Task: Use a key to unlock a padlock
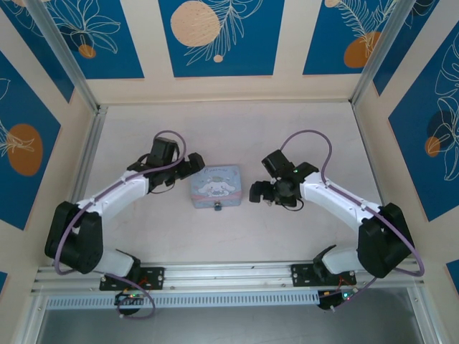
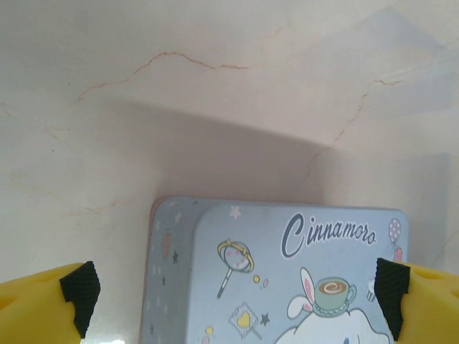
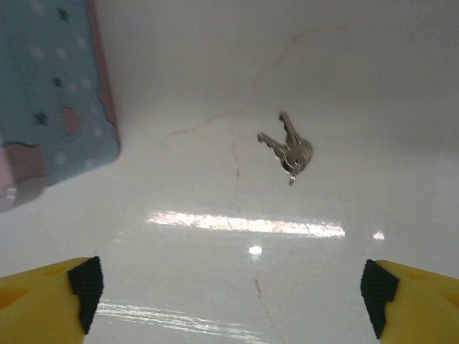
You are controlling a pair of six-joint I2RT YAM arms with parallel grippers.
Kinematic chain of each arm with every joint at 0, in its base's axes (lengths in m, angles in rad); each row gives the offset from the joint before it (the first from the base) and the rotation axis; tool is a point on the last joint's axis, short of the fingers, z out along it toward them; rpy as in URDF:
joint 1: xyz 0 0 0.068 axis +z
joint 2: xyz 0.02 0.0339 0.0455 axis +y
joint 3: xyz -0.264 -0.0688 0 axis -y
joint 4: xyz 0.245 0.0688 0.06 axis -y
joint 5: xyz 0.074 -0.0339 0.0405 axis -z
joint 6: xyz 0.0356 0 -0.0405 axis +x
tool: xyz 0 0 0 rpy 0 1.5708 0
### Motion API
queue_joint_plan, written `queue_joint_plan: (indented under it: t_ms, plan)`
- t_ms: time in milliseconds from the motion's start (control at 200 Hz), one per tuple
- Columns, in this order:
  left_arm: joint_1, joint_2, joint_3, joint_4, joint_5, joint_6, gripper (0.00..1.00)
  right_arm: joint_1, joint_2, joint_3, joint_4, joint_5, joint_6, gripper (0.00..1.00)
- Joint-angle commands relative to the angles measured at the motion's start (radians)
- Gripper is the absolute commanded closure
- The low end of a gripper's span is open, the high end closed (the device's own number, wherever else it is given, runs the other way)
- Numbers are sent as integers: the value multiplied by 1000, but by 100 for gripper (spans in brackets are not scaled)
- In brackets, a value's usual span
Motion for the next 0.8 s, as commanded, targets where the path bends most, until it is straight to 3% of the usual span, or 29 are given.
queue_joint_plan:
  t_ms: [0,155,370,795]
  plan:
    - [3,-43,-33,-48,28,1,0,-16,44,-52,15,-7,5,14]
    - [-17,-74,-66,-43,48,-18,0,-64,78,-82,80,-18,66,34]
    - [-40,-60,-82,-20,44,-29,0,-113,121,-44,138,-32,160,51]
    - [-51,-18,-78,25,56,-34,0,-114,308,60,112,23,178,56]
